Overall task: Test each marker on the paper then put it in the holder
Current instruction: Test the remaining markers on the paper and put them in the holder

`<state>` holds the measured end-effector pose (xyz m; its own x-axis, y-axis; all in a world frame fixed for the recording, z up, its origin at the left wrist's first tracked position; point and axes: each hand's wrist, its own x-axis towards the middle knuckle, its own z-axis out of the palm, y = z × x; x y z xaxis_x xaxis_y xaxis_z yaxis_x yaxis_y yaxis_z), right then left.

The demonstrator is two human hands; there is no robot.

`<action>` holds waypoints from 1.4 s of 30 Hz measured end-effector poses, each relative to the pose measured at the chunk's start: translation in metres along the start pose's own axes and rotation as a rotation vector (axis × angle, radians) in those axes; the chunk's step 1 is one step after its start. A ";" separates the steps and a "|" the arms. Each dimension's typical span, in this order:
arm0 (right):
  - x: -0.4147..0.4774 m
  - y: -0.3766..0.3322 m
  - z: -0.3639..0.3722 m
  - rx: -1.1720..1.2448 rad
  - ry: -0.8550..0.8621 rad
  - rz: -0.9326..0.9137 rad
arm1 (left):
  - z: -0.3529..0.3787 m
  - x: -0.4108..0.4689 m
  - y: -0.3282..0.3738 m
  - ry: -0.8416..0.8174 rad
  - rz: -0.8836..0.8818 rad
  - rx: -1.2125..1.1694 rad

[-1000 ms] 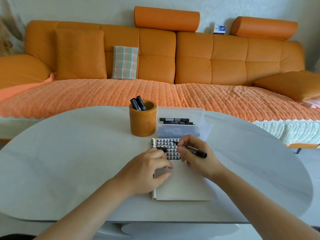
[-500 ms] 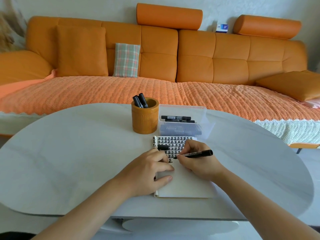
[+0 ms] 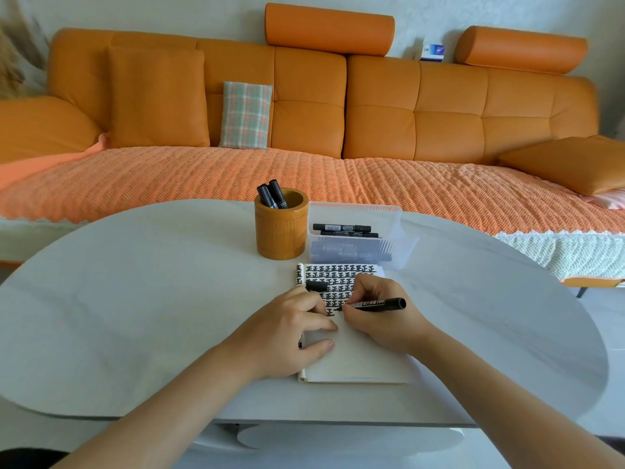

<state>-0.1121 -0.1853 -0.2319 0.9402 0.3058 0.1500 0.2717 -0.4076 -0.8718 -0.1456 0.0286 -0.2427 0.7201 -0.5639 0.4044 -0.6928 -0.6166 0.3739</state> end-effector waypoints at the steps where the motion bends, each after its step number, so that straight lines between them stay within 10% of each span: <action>1: 0.000 0.000 0.000 -0.006 0.003 -0.010 | 0.000 0.000 0.000 0.002 0.001 0.000; 42: 0.000 -0.007 -0.005 0.114 0.011 -0.016 | -0.001 0.001 0.000 -0.009 -0.007 0.000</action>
<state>-0.1131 -0.1873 -0.2237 0.9383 0.3014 0.1693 0.2625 -0.3023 -0.9164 -0.1449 0.0285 -0.2416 0.7249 -0.5646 0.3946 -0.6881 -0.6201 0.3768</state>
